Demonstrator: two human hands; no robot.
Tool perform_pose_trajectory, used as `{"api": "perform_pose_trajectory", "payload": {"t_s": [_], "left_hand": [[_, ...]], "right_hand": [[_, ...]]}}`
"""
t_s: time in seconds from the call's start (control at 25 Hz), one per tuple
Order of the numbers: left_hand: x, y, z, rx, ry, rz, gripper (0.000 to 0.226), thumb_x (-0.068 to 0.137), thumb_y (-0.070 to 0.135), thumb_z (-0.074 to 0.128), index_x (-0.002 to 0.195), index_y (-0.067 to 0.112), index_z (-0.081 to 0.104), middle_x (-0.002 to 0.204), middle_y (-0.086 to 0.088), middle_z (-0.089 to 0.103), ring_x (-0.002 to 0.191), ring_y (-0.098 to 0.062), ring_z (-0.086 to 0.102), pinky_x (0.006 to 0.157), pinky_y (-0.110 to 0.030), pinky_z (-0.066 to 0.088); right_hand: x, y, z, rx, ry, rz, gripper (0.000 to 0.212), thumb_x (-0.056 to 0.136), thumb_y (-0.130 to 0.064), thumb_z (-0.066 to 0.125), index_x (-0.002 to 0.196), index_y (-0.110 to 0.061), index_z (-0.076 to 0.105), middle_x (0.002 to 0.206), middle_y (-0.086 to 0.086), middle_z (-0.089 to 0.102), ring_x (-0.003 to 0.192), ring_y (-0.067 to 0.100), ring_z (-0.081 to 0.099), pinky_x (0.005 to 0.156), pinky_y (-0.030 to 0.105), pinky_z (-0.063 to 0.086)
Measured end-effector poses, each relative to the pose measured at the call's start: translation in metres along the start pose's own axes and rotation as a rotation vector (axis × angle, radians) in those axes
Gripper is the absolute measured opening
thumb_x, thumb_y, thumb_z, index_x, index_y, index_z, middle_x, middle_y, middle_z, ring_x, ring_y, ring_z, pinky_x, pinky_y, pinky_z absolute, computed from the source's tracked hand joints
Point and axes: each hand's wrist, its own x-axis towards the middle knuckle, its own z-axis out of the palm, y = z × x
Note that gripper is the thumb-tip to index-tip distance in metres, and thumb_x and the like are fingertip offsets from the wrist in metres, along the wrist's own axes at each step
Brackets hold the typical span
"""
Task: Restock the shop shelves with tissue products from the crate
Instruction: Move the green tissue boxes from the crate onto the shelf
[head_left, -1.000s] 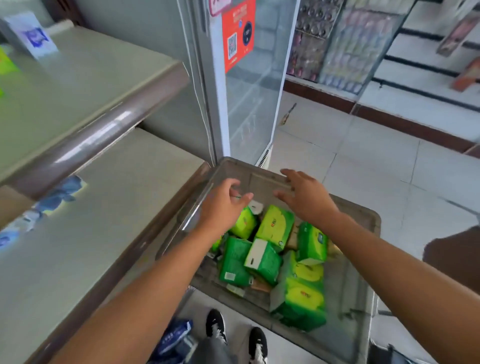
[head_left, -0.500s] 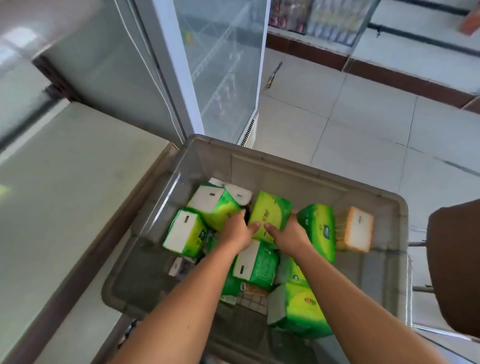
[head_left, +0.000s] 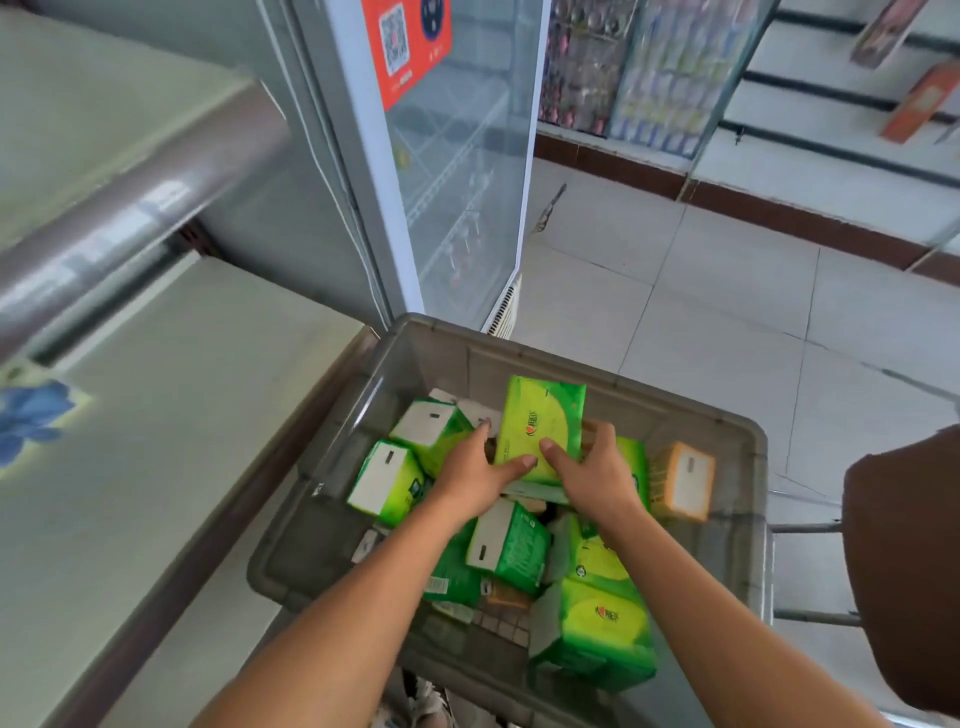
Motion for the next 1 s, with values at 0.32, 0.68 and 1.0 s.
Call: {"api": "perform_pose_trajectory", "payload": {"t_s": [0.32,0.68,1.0], "left_hand": [[-0.084,0.051,-0.055,-0.142,0.294,0.179,0.052,0.071,0.044,0.08,0.11,0.028,0.049,0.105,0.01,0.067,0.095,-0.007,0.064,0.082,-0.027,0.052],[-0.171,0.106,-0.164,-0.537,0.493,0.316,0.063,0.073,0.042,0.08,0.119,0.045,0.038,0.111,-0.005,0.067,0.091,-0.018,0.072,0.075,-0.035,0.059],[-0.244,0.11,-0.224,-0.592,0.729,0.398,0.05,0.078,0.036,0.075,0.118,0.042,0.045,0.12,-0.002,0.063,0.084,-0.022,0.073,0.073,-0.033,0.058]], "right_hand": [[-0.051,-0.093,-0.028,0.087,-0.142,-0.348,0.047,0.082,-0.04,0.072,0.116,-0.033,0.04,0.116,-0.001,0.062,0.097,0.016,0.065,0.084,0.042,0.055],[-0.096,-0.245,-0.045,0.025,-0.413,-0.836,0.038,0.089,-0.024,0.068,0.123,-0.035,0.055,0.115,-0.003,0.06,0.094,0.013,0.064,0.079,0.027,0.056],[-0.153,-0.333,-0.01,-0.084,-0.635,-1.167,0.039,0.089,-0.022,0.068,0.122,-0.039,0.056,0.118,-0.009,0.062,0.107,0.003,0.058,0.095,0.026,0.047]]}}
